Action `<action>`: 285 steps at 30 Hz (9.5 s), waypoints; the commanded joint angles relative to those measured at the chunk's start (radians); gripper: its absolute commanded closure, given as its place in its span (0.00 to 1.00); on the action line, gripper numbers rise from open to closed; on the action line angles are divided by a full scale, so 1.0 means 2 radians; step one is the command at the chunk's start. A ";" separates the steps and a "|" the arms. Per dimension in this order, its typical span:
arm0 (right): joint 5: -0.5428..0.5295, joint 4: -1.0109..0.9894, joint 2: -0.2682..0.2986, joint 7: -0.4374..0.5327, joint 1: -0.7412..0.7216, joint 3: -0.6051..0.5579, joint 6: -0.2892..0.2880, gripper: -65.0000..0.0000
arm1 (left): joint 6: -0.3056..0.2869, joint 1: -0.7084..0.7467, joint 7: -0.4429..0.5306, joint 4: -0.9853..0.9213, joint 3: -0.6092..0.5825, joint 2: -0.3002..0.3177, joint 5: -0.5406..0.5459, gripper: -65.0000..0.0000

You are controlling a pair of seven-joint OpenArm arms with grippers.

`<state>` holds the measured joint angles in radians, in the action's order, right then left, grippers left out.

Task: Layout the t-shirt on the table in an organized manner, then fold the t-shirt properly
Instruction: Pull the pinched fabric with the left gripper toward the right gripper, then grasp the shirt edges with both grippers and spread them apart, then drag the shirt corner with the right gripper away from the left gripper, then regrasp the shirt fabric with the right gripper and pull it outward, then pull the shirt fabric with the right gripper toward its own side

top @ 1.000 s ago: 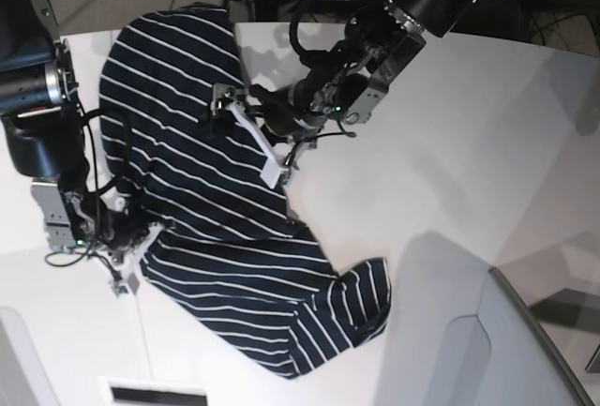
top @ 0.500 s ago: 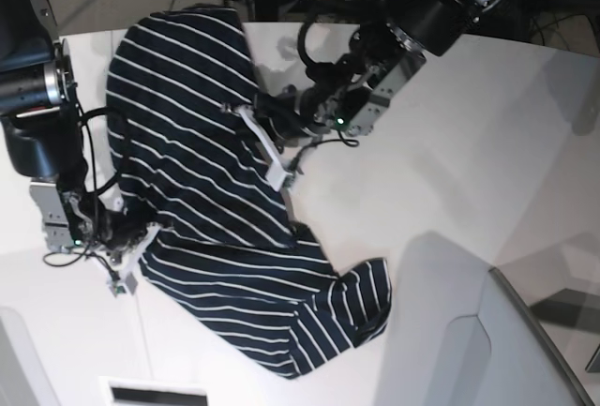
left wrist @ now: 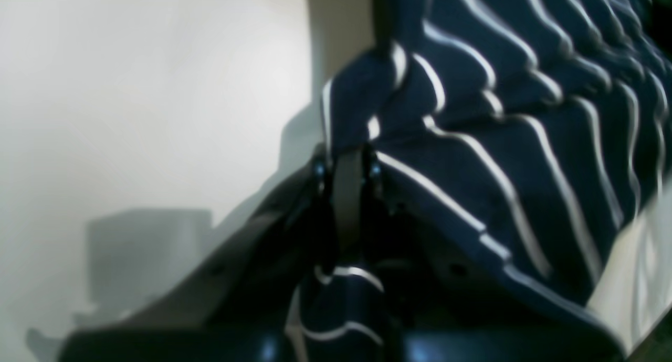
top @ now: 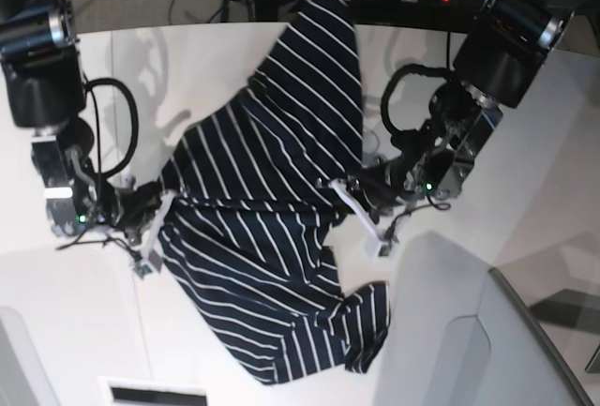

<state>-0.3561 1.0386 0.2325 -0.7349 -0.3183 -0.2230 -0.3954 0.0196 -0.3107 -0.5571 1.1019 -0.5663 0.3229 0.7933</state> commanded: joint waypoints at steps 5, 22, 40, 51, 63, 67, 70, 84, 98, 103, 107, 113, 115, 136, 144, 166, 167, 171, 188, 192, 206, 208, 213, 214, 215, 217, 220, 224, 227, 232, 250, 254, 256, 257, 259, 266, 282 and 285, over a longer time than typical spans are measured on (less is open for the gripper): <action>0.010 0.139 0.010 -0.085 0.041 0.001 0.006 1.00 | 0.008 -0.058 0.010 -0.034 0.004 0.010 -0.007 1.00; 0.007 0.235 -0.047 -0.171 0.100 -0.120 0.003 1.00 | 0.007 -0.203 0.015 -0.160 -0.110 -0.057 -0.118 1.00; 0.007 0.290 -0.063 -0.169 0.084 -0.137 0.006 0.35 | 0.007 -0.229 -0.002 -0.192 -0.020 -0.056 -0.241 0.85; 0.007 0.269 -0.058 -0.137 0.108 0.072 0.003 0.34 | 0.008 -0.140 -0.066 0.005 0.096 0.002 -0.242 0.30; 0.007 0.103 -0.081 0.025 0.078 0.103 0.003 0.34 | 0.047 0.029 -0.108 0.135 0.235 0.013 -0.248 0.75; 0.007 0.070 -0.082 0.058 0.064 0.103 0.003 0.34 | 0.058 0.063 -0.107 0.120 0.250 0.013 -0.320 1.00; 0.007 0.050 -0.084 0.064 0.052 0.103 0.003 0.34 | 0.059 0.084 -0.063 0.111 0.252 0.002 -0.386 1.00; 0.007 -0.070 -0.124 0.101 -0.002 0.103 0.003 0.35 | 0.060 0.078 0.084 -0.076 0.297 -0.040 -0.509 1.00; 0.007 -0.074 -0.106 0.073 0.006 0.103 0.003 1.00 | 0.057 0.079 0.085 -0.080 0.330 -0.028 -0.507 1.00; 0.007 0.043 -0.087 0.004 0.049 0.103 0.007 1.00 | 0.057 0.081 0.083 -0.072 0.330 -0.025 -0.510 1.00; 0.010 0.133 -0.086 -0.063 0.072 0.103 0.009 1.00 | 0.057 0.100 0.082 -0.021 0.326 -0.030 -0.507 1.00; 0.010 0.225 -0.095 -0.129 0.064 0.085 0.054 1.00 | 0.057 0.123 0.070 0.075 0.329 -0.054 -0.510 1.00; 0.010 0.234 -0.098 -0.139 0.046 0.054 0.055 1.00 | 0.057 0.120 0.044 0.085 0.325 -0.055 -0.507 1.00; 0.007 -0.217 -0.188 0.201 -0.200 -0.141 0.055 0.82 | 0.057 0.138 -0.014 0.147 0.329 -0.032 -0.511 1.00; 0.009 -0.051 -0.127 0.030 -0.186 -0.139 0.015 0.27 | 0.057 0.118 -0.036 0.151 0.324 -0.037 -0.510 1.00; 0.063 0.022 -0.035 0.072 -0.012 -0.145 0.103 0.26 | 0.057 0.151 -0.033 0.176 0.330 -0.034 -0.506 1.00; 0.084 0.002 -0.047 0.080 -0.012 -0.145 0.103 0.26 | 0.057 0.153 -0.033 0.177 0.330 -0.033 -0.506 1.00; 0.162 -0.056 -0.087 0.125 -0.013 -0.139 0.103 0.27 | 0.057 0.155 -0.033 0.173 0.331 -0.024 -0.506 1.00; 0.199 -0.079 -0.053 0.135 0.012 -0.137 0.107 1.00 | 0.059 0.073 0.109 -0.060 0.323 -0.064 -0.529 1.00; 0.201 -0.029 -0.036 0.125 0.050 -0.095 0.103 1.00 | 0.059 0.058 0.138 -0.133 0.323 -0.074 -0.558 1.00; 0.202 0.231 0.046 0.018 0.197 -0.054 0.106 1.00 | 0.057 0.224 0.135 0.023 0.324 -0.098 -0.620 1.00; 0.202 0.264 0.058 0.005 0.212 -0.053 0.107 1.00 | 0.057 0.229 0.135 0.032 0.330 -0.097 -0.620 1.00; 0.202 0.331 0.064 -0.029 0.220 0.003 0.105 1.00 | 0.057 0.209 0.138 0.031 0.331 -0.081 -0.619 1.00; 0.202 0.337 0.064 -0.031 0.209 0.008 0.104 1.00 | 0.057 0.203 0.138 0.031 0.331 -0.080 -0.619 1.00; 0.202 0.339 0.064 -0.033 0.194 0.008 0.103 1.00 | 0.057 0.194 0.138 0.031 0.331 -0.080 -0.619 1.00; 0.202 0.338 0.064 -0.042 0.162 0.008 0.103 1.00 | 0.057 0.176 0.136 0.030 0.330 -0.080 -0.619 1.00; 0.202 0.320 0.052 -0.040 0.113 0.000 0.102 1.00 | 0.057 0.151 0.135 0.029 0.325 -0.081 -0.619 1.00; 0.201 0.268 0.041 -0.037 0.018 -0.066 0.102 1.00 | 0.057 0.124 0.135 0.022 0.323 -0.084 -0.620 1.00; 0.201 0.199 0.009 -0.011 -0.054 -0.121 0.102 1.00 | 0.057 0.110 0.135 -0.003 0.323 -0.087 -0.622 1.00; 0.201 0.056 -0.065 0.047 -0.134 -0.169 0.102 0.96 | 0.057 0.114 0.135 -0.018 0.326 -0.085 -0.620 1.00; 0.198 0.251 -0.075 -0.139 -0.066 -0.127 0.094 0.19 | 0.057 0.144 0.136 -0.014 0.330 -0.061 -0.619 1.00; 0.198 0.399 -0.058 -0.152 0.081 -0.068 0.042 0.19 | 0.057 0.147 0.137 -0.017 0.330 -0.056 -0.619 1.00; 0.198 0.422 -0.059 -0.150 0.141 -0.058 0.025 0.19 | 0.057 0.145 0.136 -0.017 0.330 -0.055 -0.619 1.00; 0.198 0.424 -0.061 -0.148 0.162 -0.058 0.021 0.19 | 0.057 0.144 0.135 -0.014 0.330 -0.055 -0.619 1.00; 0.199 0.420 -0.074 -0.130 0.194 -0.055 0.019 0.19 | 0.057 0.142 0.135 -0.014 0.331 -0.056 -0.619 1.00; 0.198 0.372 -0.101 -0.102 0.205 -0.058 0.017 0.19 | 0.057 0.140 0.135 -0.014 0.331 -0.058 -0.619 1.00; 0.198 0.299 -0.169 -0.116 0.163 -0.061 -0.034 0.97 | 0.058 0.145 0.135 -0.018 0.331 -0.051 -0.619 1.00; 0.198 0.304 -0.173 -0.135 0.148 -0.121 -0.038 1.00 | 0.058 0.143 0.134 -0.018 0.331 -0.055 -0.619 1.00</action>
<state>0.0582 1.6291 -0.1013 -1.0214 -0.0151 -0.4614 -0.4625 0.1253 -0.0086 -0.3035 1.0504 0.0921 0.2050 -0.4393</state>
